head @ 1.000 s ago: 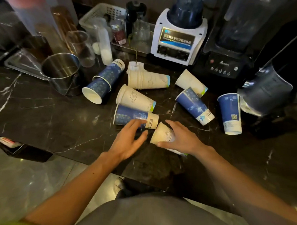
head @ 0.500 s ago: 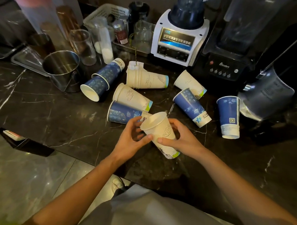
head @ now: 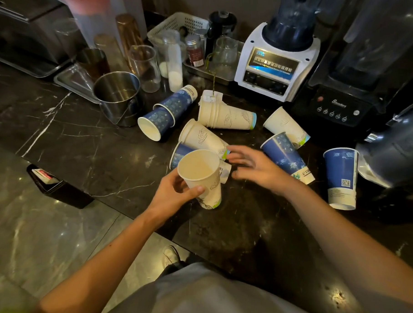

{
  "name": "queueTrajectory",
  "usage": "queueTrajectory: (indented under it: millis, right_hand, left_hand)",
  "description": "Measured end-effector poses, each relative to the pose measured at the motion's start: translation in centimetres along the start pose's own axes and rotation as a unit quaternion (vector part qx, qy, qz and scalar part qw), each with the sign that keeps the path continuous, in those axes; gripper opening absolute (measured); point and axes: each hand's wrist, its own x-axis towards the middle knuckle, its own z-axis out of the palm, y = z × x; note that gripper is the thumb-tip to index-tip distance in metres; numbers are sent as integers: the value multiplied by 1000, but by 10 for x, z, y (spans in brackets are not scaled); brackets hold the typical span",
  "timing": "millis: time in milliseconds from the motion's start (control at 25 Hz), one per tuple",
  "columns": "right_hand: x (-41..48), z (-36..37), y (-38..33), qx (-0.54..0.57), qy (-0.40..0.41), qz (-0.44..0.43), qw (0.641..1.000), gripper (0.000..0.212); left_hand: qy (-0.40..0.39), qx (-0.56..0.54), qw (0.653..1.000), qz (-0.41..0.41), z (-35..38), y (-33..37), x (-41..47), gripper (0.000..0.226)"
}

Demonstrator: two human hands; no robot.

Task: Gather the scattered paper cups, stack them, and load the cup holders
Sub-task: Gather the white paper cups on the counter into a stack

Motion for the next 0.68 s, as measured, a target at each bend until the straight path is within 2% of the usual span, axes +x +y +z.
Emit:
queueTrajectory:
  millis: [80, 160, 360, 680]
  right_hand:
    - [24, -8, -6, -15, 84, -4, 996, 59]
    - [54, -8, -9, -74, 118, -1, 990, 57]
    - [115, 5, -11, -225, 100, 21, 969, 64]
    - [140, 15, -5, -251, 64, 56, 964, 75]
  left_hand:
    - [14, 17, 1000, 3, -5, -2, 0, 60]
    - [25, 34, 999, 3, -11, -6, 0, 62]
    - [32, 83, 996, 7, -19, -16, 5, 76]
    - [61, 86, 994, -10, -27, -26, 4, 95]
